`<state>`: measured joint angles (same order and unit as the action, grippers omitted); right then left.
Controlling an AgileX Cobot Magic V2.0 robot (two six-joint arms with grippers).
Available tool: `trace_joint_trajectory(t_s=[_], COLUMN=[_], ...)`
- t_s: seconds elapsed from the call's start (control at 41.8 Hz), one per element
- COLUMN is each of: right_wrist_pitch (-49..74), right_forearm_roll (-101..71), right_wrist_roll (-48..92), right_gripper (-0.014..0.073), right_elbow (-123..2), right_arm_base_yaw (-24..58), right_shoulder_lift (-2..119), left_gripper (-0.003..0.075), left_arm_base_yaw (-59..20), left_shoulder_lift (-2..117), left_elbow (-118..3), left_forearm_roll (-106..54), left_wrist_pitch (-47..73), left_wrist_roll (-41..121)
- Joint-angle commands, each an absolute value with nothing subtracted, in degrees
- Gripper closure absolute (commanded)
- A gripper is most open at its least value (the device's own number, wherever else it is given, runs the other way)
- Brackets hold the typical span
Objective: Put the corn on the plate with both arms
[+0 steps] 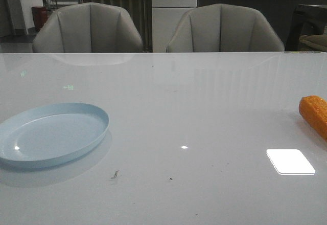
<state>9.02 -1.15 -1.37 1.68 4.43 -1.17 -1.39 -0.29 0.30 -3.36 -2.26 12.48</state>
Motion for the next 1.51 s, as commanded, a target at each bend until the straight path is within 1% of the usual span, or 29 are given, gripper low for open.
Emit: trace_joint_trajectory(t_s=[0.0, 0.766, 1.053, 1.149, 1.269, 1.484], right_wrist_pitch=[4.32, 4.32, 1.57, -1.57, -4.61, -5.02], right_forearm_roll=[-0.97, -0.97, -0.97, -1.02, -1.02, -1.02], right_wrist_roll=[-1.48, -1.48, -1.48, -1.48, -1.48, -1.48], right_gripper=[0.0536, 0.0536, 0.0536, 0.0536, 0.0536, 0.0536], right_elbow=[0.41, 0.41, 0.41, 0.30, -2.67, -13.62], right_arm_base_yaw=[4.48, 4.48, 4.48, 4.48, 4.48, 4.48], right_shoulder_lift=[-1.95, -1.95, -1.95, -1.95, -1.95, -1.90], left_gripper=[0.0624, 0.0624, 0.0624, 0.0624, 0.0624, 0.0624], left_arm_base_yaw=[-1.46, -1.46, -1.46, -1.46, -1.46, -1.46], left_shoulder_lift=[-1.27, -1.27, -1.27, -1.27, -1.27, -1.27], left_elbow=[2.53, 2.53, 2.42, 2.19, 0.31, -6.91], left_forearm_roll=[-3.83, -3.83, -4.76, -4.87, -4.64, -4.64], left_wrist_pitch=[-7.63, -6.55, -6.55, -8.01, -10.12, -13.60], left_wrist_roll=[11.86, 11.86, 11.86, 11.86, 11.86, 11.86])
